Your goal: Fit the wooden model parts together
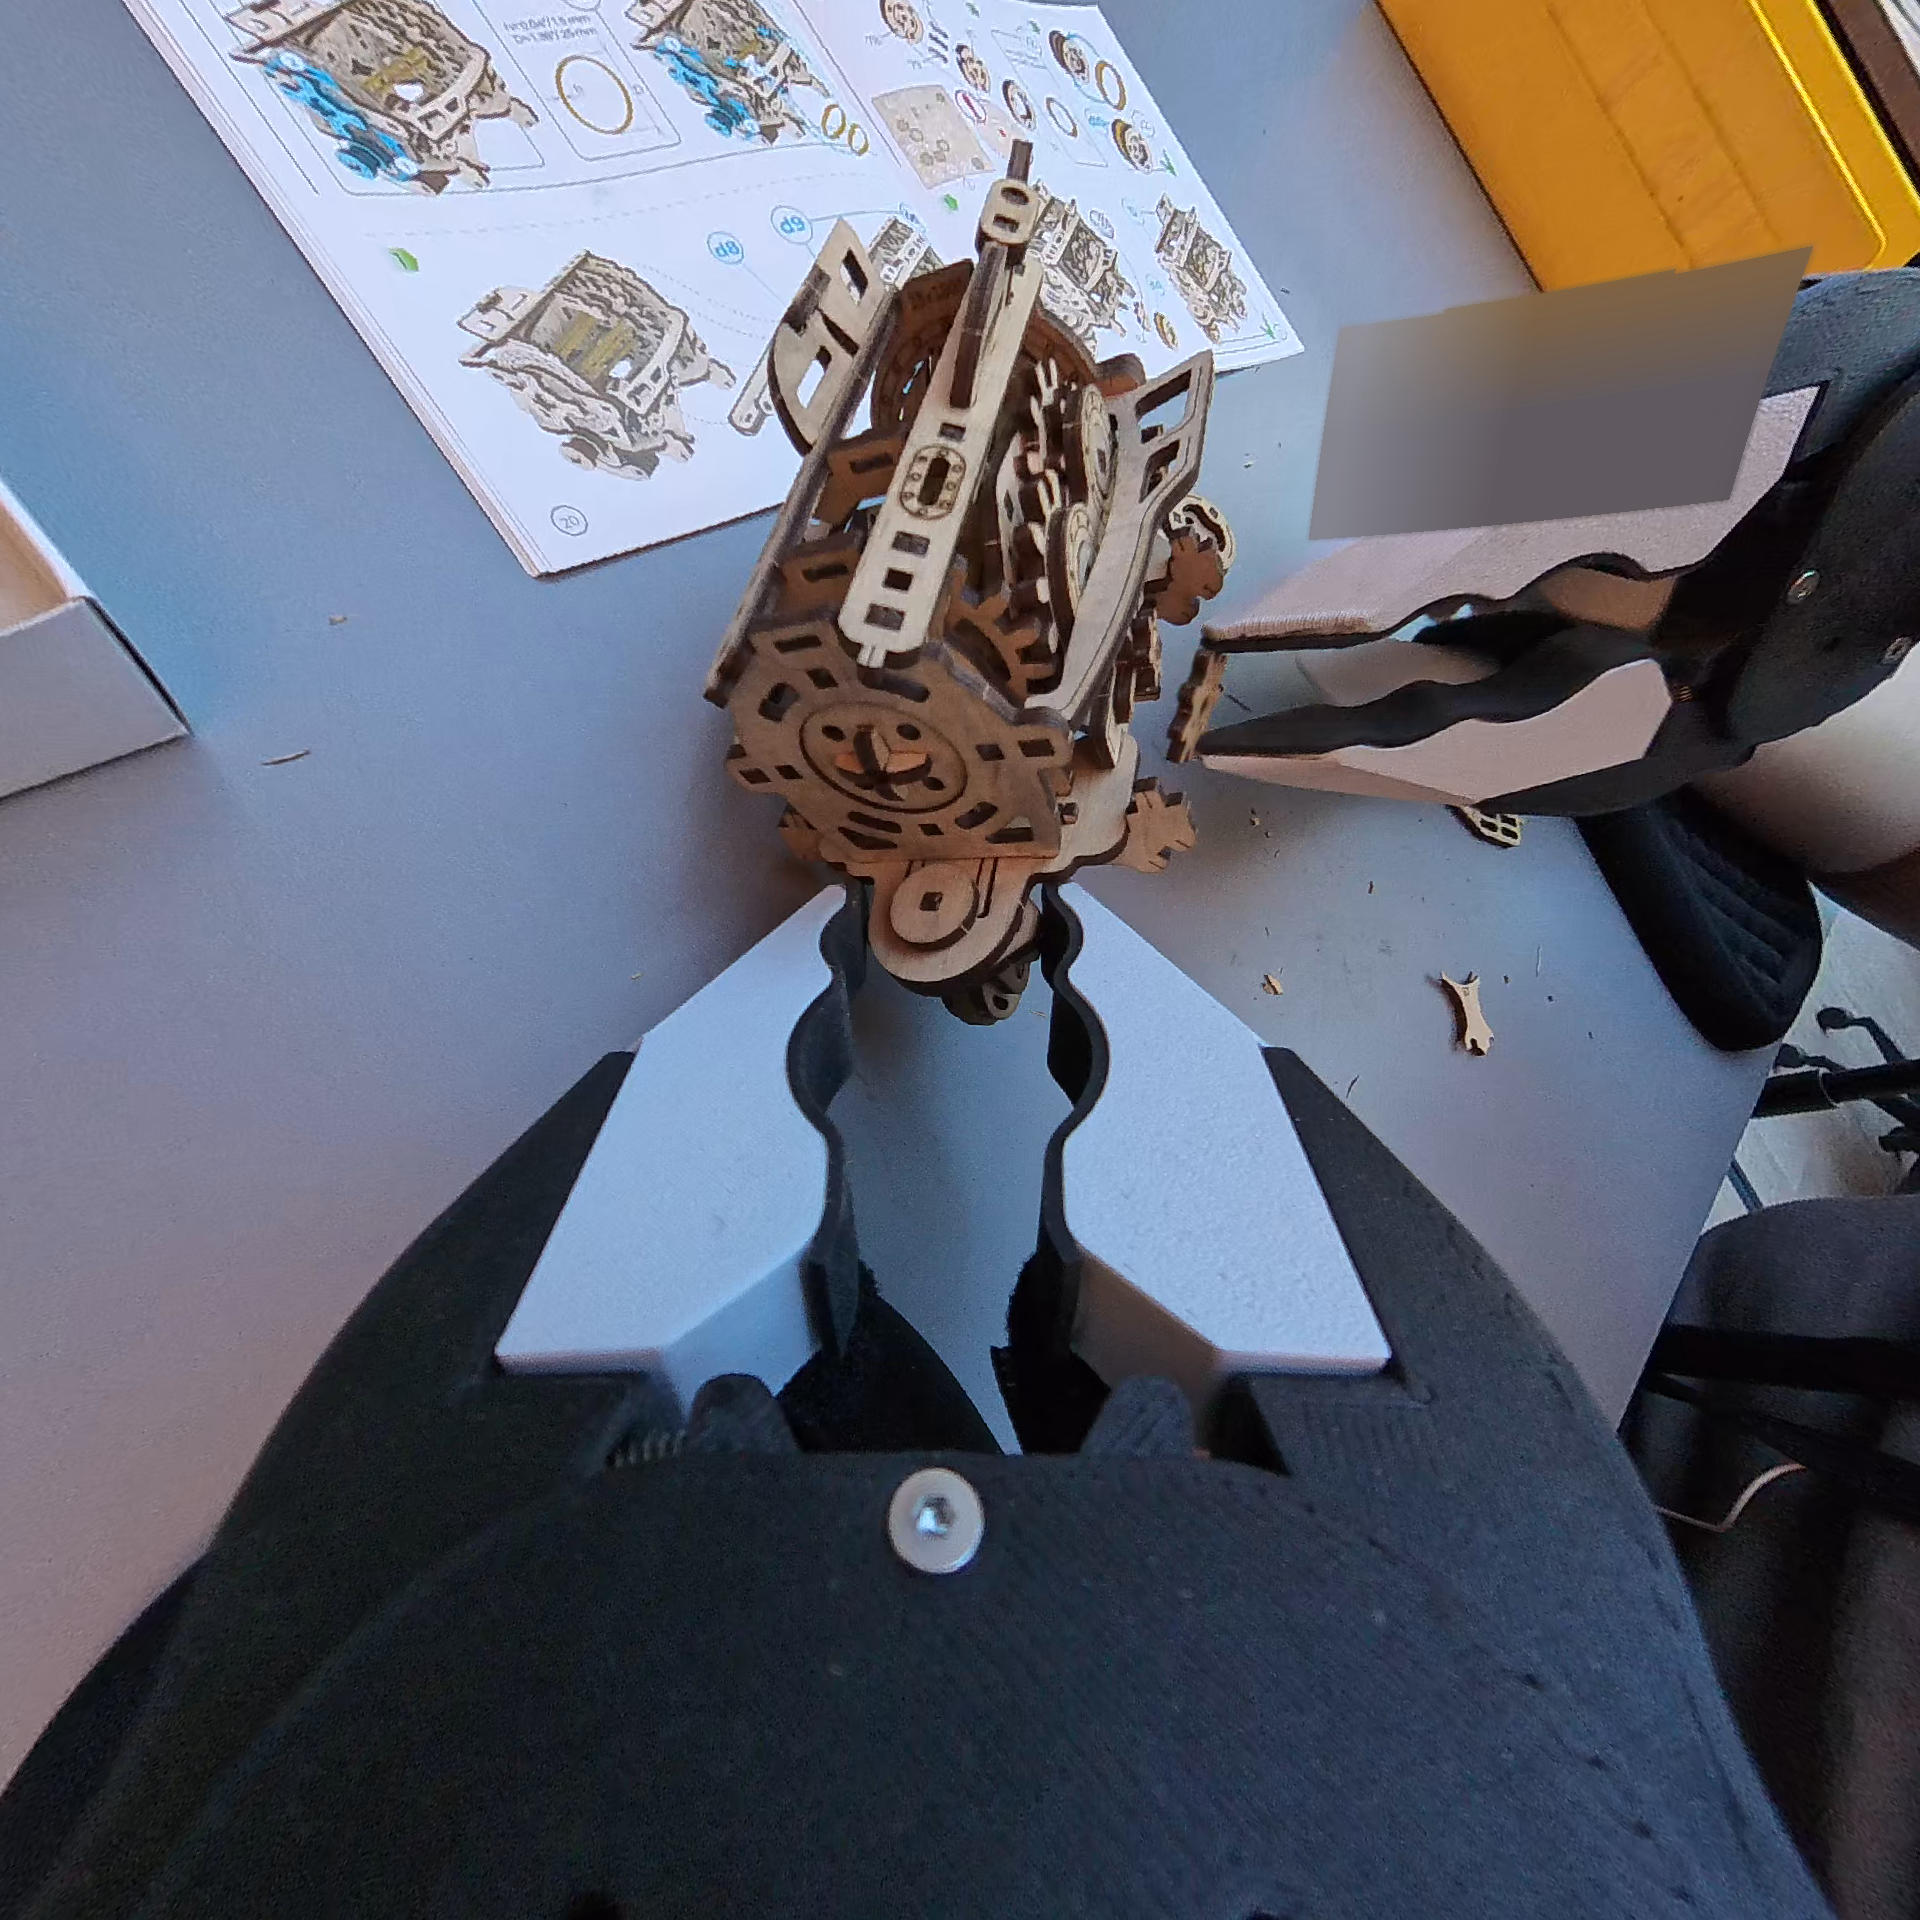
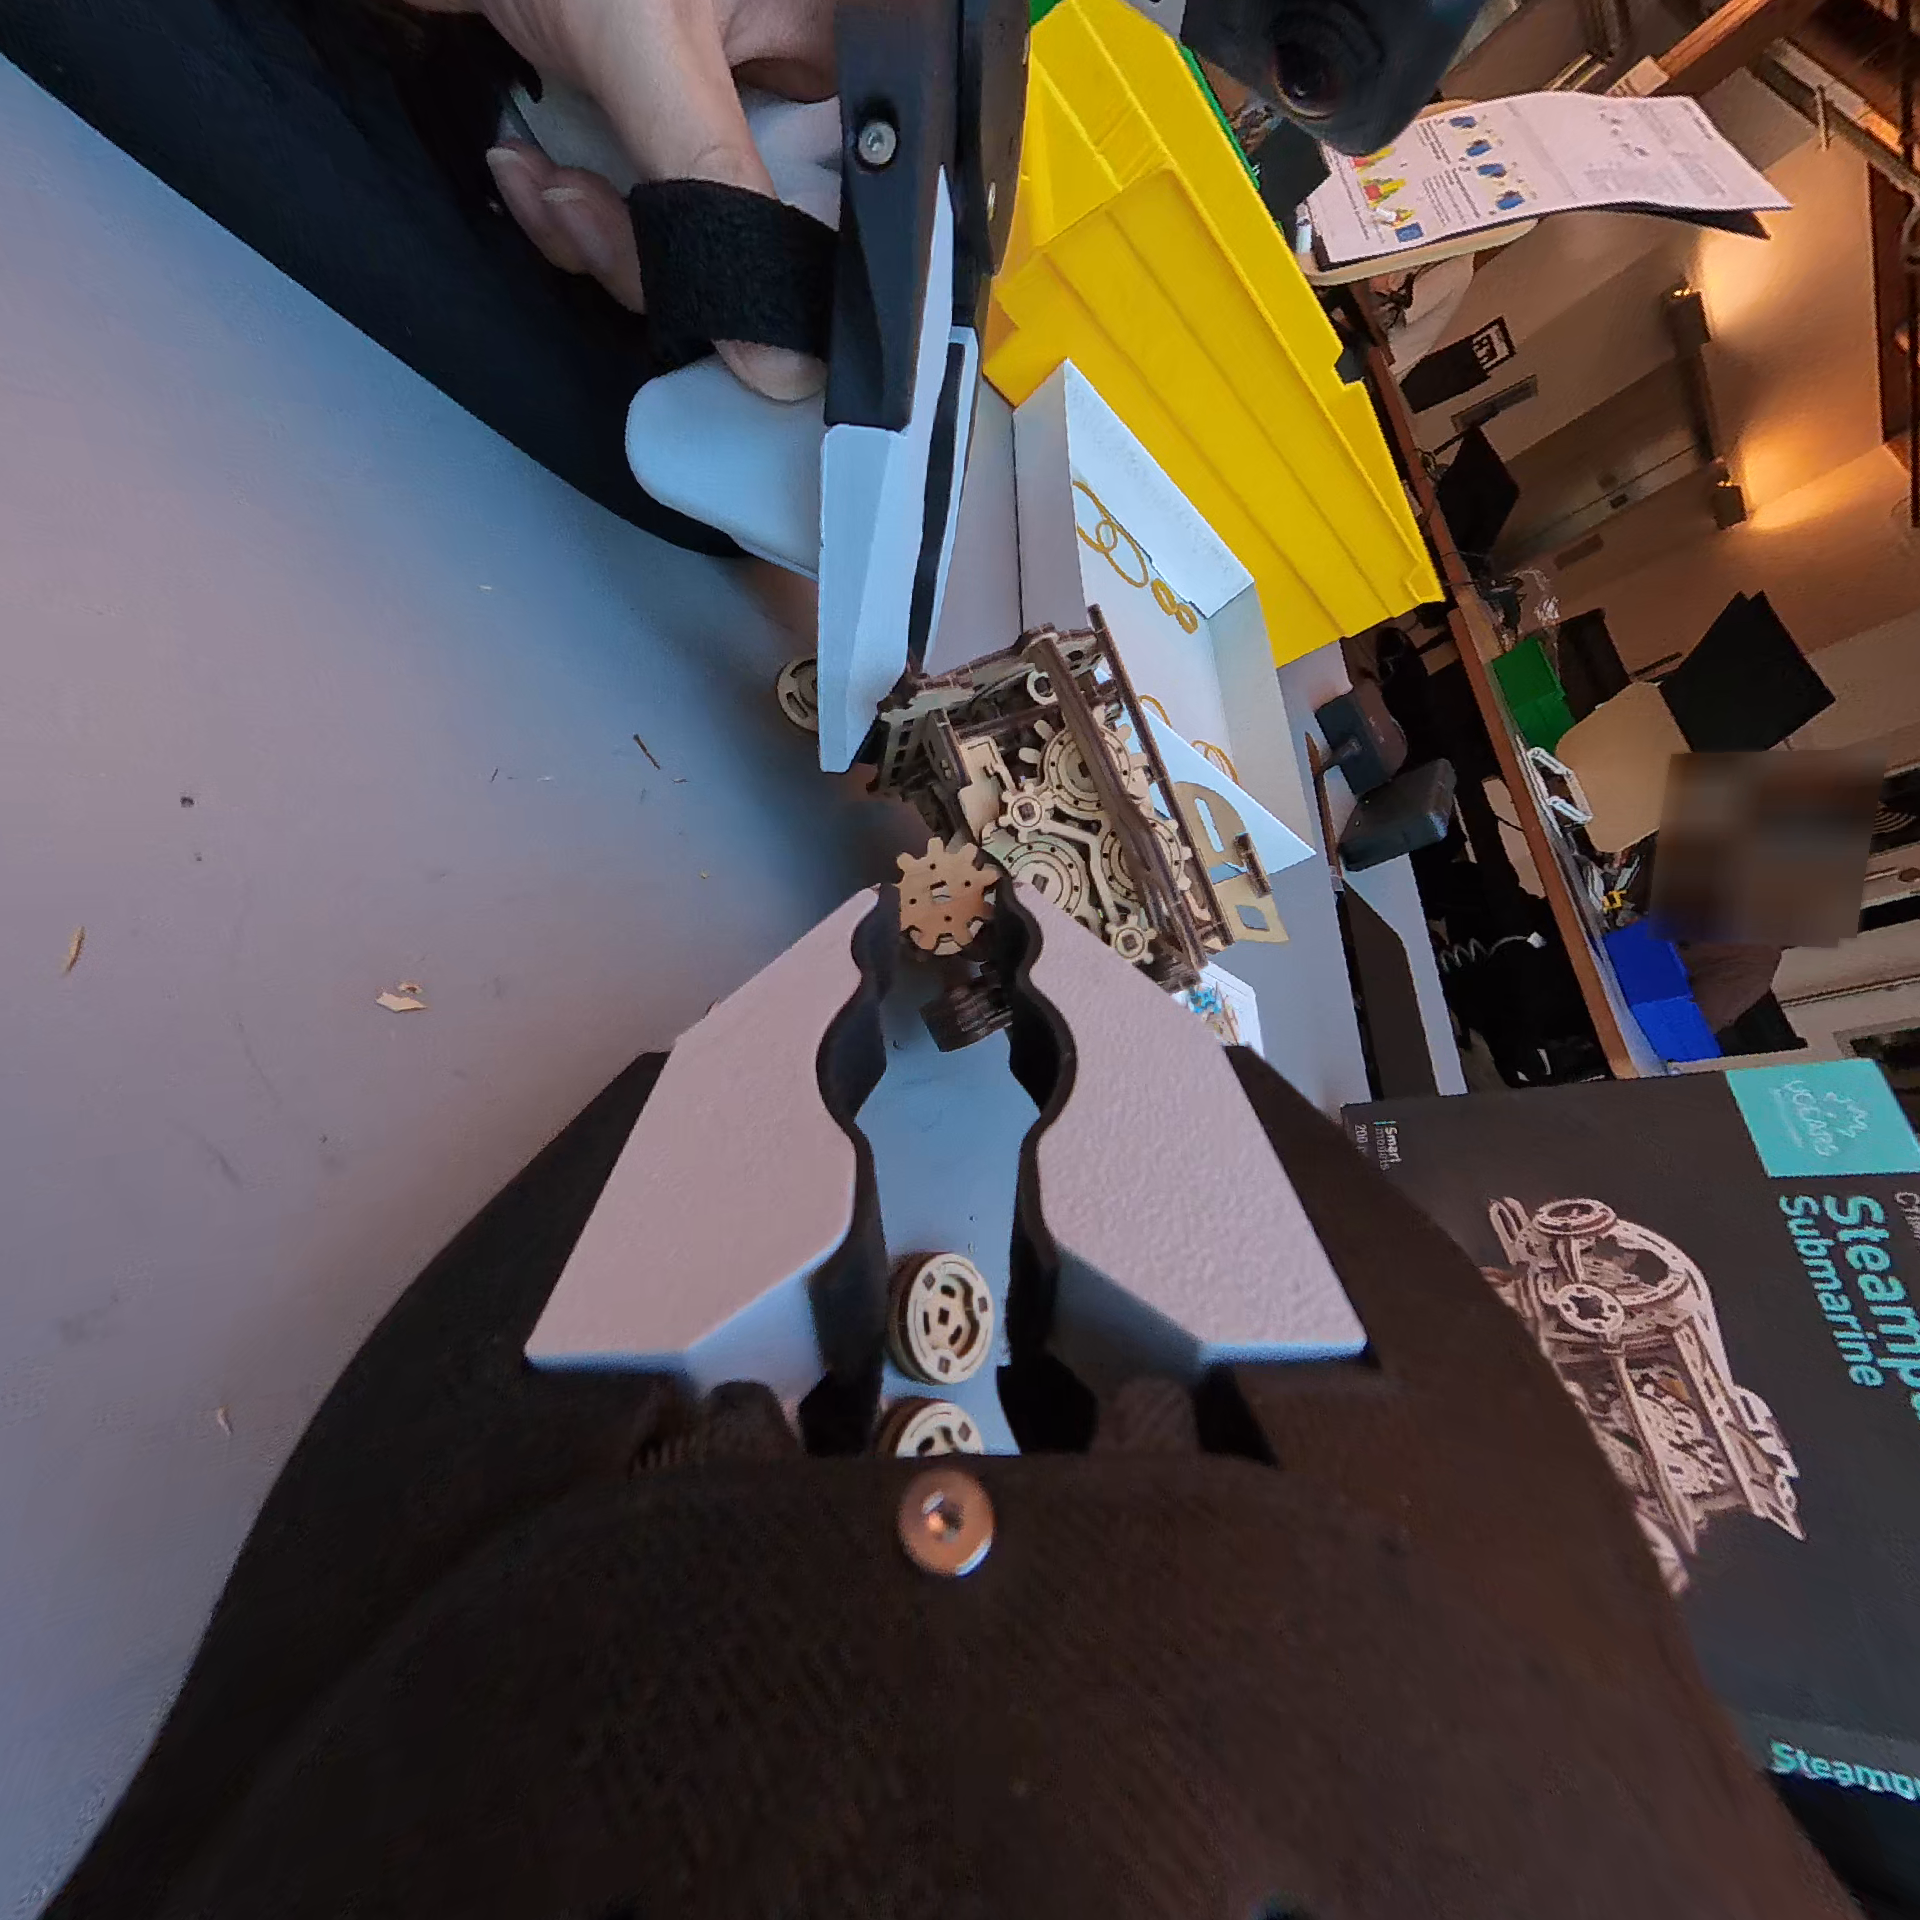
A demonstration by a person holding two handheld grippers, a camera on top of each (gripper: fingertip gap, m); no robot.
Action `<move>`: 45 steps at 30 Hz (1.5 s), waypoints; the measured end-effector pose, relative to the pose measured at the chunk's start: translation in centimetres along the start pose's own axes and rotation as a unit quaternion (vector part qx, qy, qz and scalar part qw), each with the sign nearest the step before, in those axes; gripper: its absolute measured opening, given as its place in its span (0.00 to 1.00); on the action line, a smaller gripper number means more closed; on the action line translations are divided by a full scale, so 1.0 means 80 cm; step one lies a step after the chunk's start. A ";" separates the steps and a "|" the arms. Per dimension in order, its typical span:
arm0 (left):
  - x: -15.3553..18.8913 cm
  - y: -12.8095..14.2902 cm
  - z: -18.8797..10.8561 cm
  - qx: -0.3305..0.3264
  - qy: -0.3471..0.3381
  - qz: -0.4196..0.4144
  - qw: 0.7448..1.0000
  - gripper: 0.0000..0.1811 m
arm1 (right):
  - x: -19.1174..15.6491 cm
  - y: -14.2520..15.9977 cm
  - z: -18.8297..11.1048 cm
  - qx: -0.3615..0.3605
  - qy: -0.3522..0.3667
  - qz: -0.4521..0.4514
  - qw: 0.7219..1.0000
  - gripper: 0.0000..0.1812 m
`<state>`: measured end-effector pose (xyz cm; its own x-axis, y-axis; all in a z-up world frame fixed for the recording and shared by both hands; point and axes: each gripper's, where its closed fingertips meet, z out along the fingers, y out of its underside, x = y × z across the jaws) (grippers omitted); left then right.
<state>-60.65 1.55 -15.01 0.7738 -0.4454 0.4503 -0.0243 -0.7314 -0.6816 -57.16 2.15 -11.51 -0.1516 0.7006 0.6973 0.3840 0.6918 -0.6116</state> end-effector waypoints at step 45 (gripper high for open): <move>0.001 0.005 0.006 -0.020 -0.025 0.044 0.999 0.18 | 0.005 0.015 0.005 -0.109 -0.049 -0.095 0.988 0.09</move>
<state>-60.30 1.43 -15.53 0.7987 -0.4829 0.3591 -0.1183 -0.7111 -0.6931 -57.15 3.36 -12.13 -0.3230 0.5817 0.7465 0.5248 0.7665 -0.3703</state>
